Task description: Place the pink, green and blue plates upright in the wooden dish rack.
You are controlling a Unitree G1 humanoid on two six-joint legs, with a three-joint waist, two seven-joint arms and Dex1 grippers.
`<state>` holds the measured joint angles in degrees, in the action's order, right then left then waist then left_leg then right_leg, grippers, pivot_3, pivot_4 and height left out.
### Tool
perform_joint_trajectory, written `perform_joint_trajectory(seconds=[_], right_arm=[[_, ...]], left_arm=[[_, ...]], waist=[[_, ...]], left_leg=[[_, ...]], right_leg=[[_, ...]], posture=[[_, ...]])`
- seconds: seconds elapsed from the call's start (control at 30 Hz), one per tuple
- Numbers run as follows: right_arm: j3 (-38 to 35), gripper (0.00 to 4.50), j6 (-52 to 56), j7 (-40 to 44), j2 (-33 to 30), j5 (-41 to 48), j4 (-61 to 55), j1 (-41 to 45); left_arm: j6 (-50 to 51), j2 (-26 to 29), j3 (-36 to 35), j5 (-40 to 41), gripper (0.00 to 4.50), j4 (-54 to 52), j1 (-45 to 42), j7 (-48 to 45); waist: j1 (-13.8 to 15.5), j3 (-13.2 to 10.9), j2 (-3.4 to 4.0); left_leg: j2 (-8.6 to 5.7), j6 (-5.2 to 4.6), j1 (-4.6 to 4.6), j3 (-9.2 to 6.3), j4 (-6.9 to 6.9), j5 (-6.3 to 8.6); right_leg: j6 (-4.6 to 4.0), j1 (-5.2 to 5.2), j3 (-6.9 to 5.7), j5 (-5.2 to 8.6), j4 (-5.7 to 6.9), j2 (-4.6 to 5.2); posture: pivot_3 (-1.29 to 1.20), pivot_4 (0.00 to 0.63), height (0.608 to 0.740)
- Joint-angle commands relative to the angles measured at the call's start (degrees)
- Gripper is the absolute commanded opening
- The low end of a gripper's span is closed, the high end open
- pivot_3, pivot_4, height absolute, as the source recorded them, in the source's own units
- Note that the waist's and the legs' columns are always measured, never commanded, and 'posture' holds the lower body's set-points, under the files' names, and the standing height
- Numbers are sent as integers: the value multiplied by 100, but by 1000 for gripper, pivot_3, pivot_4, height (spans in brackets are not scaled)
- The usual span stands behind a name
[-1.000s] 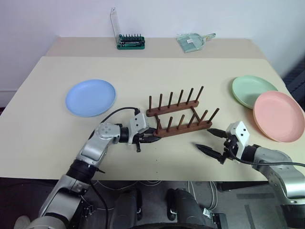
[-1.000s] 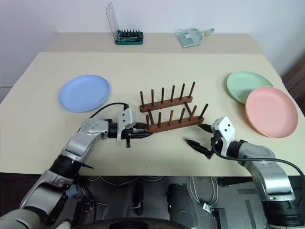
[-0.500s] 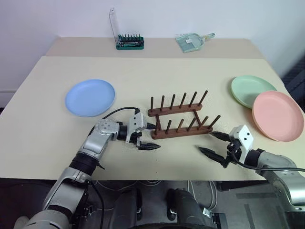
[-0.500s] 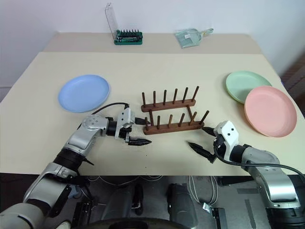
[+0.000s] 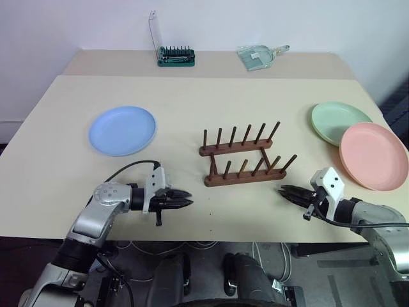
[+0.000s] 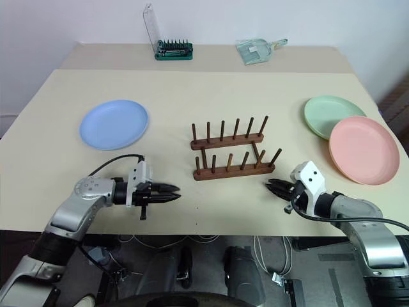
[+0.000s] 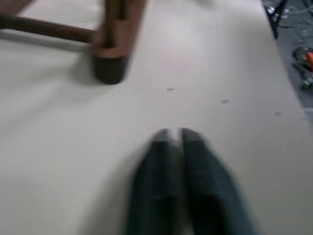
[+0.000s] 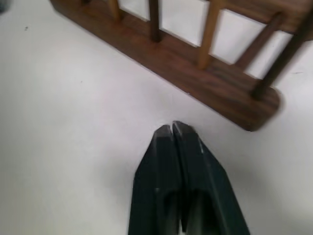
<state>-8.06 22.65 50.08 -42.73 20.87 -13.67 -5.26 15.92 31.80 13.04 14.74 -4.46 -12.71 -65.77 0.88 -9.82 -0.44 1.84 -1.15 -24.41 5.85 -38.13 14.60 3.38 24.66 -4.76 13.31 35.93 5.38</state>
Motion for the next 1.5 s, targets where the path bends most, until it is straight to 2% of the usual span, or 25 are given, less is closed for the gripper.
perform_joint_trajectory(seconds=[0.03,0.2,0.57,1.0,1.37,1.5], right_arm=[[117,0,-117,-140,35,-213,34,159],[379,0,-341,-490,244,-609,291,515],[796,0,-899,-1074,691,-1375,1309,1578],[947,0,-1374,-1182,1125,-1562,2426,2600],[911,0,-1530,-1135,1132,-1581,2550,2599],[780,0,-1498,-1025,964,-1484,2210,2389]], left_arm=[[160,-177,337,-197,20,-268,-84,259],[66,-837,356,-704,20,208,-311,1361],[-331,-1461,-34,-1137,20,1038,-608,3027],[-722,-1664,-173,-1154,20,1929,-1118,3280],[-824,-1729,-253,-1147,20,2202,-1258,3414],[-814,-1690,-274,-1066,20,1997,-1154,3316]], waist=[[-6,0,0],[-9,0,-3],[-18,1,-1],[-13,3,2],[-23,3,3],[-20,3,3]], left_leg=[[0,0,0,0,0,0],[0,-3,0,0,-2,-2],[3,-11,16,-1,-10,-11],[6,-14,14,3,-12,-17],[5,-14,15,5,-12,-19],[6,-14,15,4,-12,-19]], right_leg=[[0,0,0,0,-1,1],[2,-1,0,-1,4,-6],[19,-12,0,-8,13,-20],[-3,-11,1,-30,12,-27],[-3,-12,1,-31,14,-25],[-3,-12,1,-31,14,-25]], posture=[[0,150,740],[0,150,740],[0,150,740],[0,150,740],[0,150,740],[0,150,740]])
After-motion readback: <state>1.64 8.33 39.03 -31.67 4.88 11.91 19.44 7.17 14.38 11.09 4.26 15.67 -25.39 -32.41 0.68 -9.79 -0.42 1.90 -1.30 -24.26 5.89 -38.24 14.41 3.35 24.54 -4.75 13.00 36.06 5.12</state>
